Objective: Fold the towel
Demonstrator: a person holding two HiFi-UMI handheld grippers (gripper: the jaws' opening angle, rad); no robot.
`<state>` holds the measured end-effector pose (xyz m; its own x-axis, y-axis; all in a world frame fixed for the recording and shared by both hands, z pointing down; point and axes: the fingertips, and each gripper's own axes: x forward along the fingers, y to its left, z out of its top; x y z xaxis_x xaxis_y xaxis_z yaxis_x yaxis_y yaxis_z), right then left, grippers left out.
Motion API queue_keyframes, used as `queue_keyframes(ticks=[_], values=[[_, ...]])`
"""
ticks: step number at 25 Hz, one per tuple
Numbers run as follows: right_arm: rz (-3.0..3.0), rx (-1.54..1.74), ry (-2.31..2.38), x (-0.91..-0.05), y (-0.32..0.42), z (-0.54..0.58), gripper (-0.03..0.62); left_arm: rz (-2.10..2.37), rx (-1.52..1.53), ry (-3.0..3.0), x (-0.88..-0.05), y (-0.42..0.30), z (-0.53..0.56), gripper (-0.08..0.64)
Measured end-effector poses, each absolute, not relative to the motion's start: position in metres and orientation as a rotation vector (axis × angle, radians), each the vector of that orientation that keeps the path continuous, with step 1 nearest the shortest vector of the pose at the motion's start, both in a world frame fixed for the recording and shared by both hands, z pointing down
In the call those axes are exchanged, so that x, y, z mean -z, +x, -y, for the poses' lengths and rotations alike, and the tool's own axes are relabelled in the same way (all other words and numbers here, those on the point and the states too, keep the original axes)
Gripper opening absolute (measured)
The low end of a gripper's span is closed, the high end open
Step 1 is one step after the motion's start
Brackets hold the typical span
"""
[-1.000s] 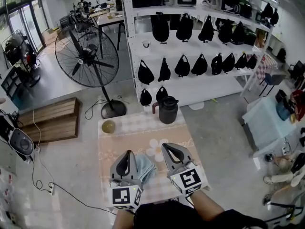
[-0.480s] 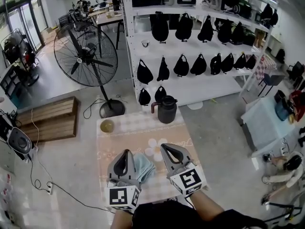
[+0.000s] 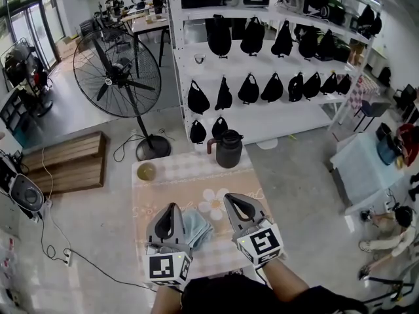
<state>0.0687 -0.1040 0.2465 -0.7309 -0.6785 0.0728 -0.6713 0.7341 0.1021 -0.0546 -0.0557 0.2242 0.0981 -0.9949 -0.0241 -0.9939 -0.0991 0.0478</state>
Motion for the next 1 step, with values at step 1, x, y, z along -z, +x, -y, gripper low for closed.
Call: queue_keyframes(ticks=[1], values=[[2.827, 0.105, 1.105, -0.2460, 0.0693, 0.1040, 0.003, 2.096, 0.078, 2.312, -0.2241, -0.0553, 0.0552, 0.003]])
